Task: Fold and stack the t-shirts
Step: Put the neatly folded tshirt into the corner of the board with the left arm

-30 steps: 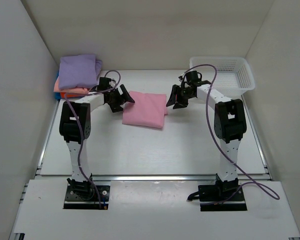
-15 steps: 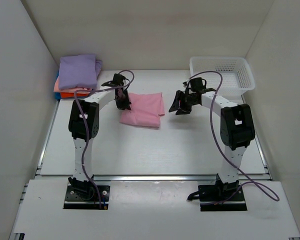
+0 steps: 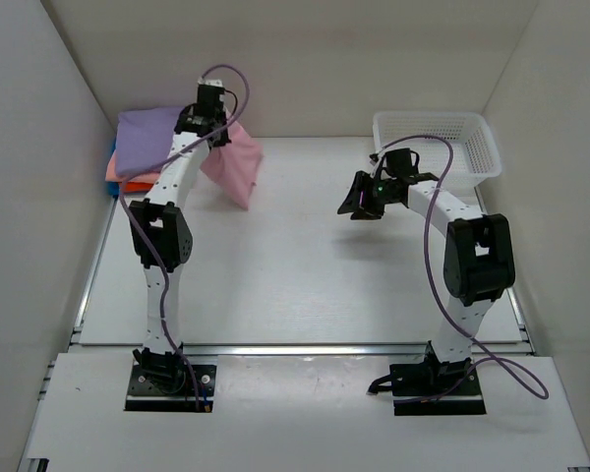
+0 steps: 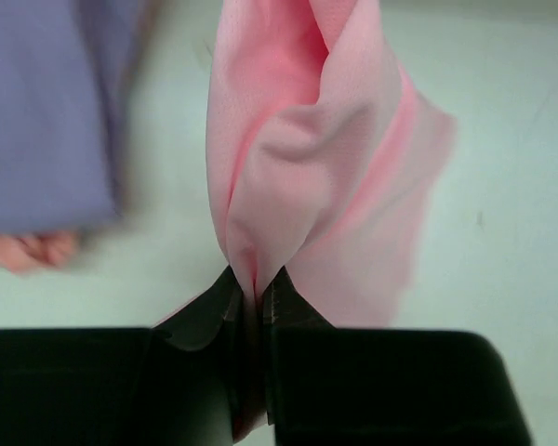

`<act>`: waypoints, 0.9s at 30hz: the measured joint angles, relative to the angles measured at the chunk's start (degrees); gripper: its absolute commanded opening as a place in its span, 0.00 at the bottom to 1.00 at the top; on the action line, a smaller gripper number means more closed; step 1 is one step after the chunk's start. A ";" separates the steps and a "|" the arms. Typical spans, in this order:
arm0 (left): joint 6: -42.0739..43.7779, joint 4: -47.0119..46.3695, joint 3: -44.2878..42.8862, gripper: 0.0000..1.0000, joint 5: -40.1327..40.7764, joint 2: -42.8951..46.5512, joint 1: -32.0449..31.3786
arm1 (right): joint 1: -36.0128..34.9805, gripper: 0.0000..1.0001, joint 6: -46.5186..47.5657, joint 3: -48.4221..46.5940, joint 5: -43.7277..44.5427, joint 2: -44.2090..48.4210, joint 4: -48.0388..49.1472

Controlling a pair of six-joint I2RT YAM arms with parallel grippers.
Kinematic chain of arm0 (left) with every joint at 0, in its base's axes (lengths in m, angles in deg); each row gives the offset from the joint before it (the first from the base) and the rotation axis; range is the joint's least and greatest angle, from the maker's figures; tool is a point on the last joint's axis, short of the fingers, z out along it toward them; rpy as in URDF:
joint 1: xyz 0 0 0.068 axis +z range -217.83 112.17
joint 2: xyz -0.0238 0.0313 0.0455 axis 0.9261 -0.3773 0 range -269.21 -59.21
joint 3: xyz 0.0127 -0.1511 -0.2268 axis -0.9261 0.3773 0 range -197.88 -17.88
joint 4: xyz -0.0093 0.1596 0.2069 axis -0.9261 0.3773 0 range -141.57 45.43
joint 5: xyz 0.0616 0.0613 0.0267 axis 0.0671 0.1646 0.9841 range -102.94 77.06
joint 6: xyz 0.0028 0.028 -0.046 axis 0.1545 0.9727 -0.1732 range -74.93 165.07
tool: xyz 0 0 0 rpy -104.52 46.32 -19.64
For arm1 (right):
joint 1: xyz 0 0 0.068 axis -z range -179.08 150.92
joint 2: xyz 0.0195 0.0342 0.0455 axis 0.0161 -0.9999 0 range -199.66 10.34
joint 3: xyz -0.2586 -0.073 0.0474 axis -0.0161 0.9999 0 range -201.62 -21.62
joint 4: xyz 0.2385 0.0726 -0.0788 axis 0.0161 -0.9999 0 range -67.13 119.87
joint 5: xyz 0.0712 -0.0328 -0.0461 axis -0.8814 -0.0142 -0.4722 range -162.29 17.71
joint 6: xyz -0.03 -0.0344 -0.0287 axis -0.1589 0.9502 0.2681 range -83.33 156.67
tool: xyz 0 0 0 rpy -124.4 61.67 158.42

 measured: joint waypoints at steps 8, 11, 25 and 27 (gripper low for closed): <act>2.95 -4.26 -14.49 0.00 -1.64 -3.32 11.21 | 0.07 0.46 -0.96 2.36 -2.27 1.22 1.38; 2.69 -5.99 -14.49 0.00 -2.71 -4.13 16.28 | -0.20 0.46 -1.29 2.67 -2.71 0.28 1.31; 0.70 -10.64 -18.43 0.05 -6.38 -11.34 26.95 | -3.67 0.44 -2.56 2.56 -2.73 -3.76 1.03; 0.35 -11.32 -19.32 0.69 -6.25 -12.46 27.50 | -4.15 0.44 -2.56 2.34 -2.64 -3.85 0.74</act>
